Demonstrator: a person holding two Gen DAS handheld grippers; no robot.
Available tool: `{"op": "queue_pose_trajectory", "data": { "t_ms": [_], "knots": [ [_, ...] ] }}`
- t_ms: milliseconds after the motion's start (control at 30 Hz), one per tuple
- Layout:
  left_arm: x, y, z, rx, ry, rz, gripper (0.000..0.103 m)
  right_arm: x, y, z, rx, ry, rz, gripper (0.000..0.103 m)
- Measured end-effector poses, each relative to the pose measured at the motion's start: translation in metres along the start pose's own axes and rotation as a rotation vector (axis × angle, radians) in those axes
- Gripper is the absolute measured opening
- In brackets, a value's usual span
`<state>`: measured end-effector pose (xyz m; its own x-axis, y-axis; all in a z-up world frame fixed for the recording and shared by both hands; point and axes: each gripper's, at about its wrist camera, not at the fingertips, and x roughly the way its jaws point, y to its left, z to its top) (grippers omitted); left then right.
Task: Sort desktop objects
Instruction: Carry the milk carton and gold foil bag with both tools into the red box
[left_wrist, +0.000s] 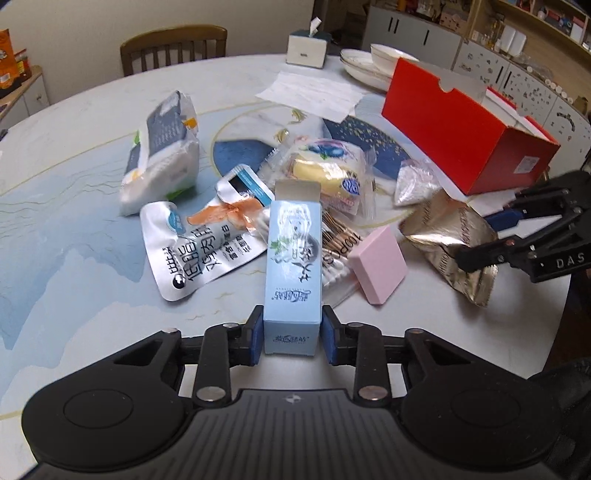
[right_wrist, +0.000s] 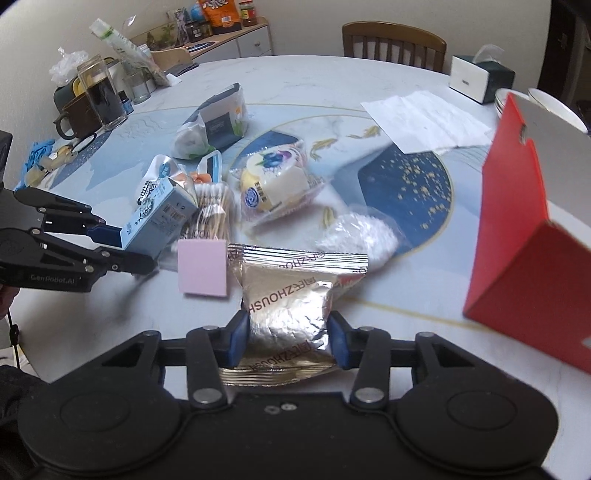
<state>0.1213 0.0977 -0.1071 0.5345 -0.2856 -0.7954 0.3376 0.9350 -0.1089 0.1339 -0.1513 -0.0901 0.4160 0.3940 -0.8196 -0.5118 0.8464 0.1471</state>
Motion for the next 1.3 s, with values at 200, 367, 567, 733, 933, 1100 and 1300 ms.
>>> {"op": "queue_pose_trajectory", "data": {
  "t_ms": [200,367,567,733,933,1100,1300],
  "knots": [
    [-0.009,-0.003,0.000,-0.016,-0.021,0.006,0.028,-0.015,-0.004,-0.006,0.033,-0.030,0.002,0.043],
    [-0.024,-0.010,0.003,-0.030,-0.046,-0.004,0.028,-0.033,-0.007,-0.004,0.060,-0.071,0.004,0.043],
    [-0.040,-0.024,0.013,-0.028,-0.062,-0.019,0.028,-0.059,-0.015,0.003,0.079,-0.125,-0.008,0.043],
    [-0.051,-0.038,0.029,-0.018,-0.088,-0.037,0.028,-0.082,-0.029,0.008,0.115,-0.168,-0.017,0.043],
    [-0.054,-0.062,0.049,0.024,-0.113,-0.052,0.028,-0.107,-0.055,0.018,0.148,-0.215,-0.035,0.043],
    [-0.051,-0.084,0.065,0.046,-0.124,-0.059,0.028,-0.123,-0.080,0.023,0.148,-0.238,-0.058,0.043],
    [-0.044,-0.113,0.089,0.076,-0.138,-0.062,0.028,-0.135,-0.113,0.023,0.146,-0.242,-0.078,0.043]
  ]
}}
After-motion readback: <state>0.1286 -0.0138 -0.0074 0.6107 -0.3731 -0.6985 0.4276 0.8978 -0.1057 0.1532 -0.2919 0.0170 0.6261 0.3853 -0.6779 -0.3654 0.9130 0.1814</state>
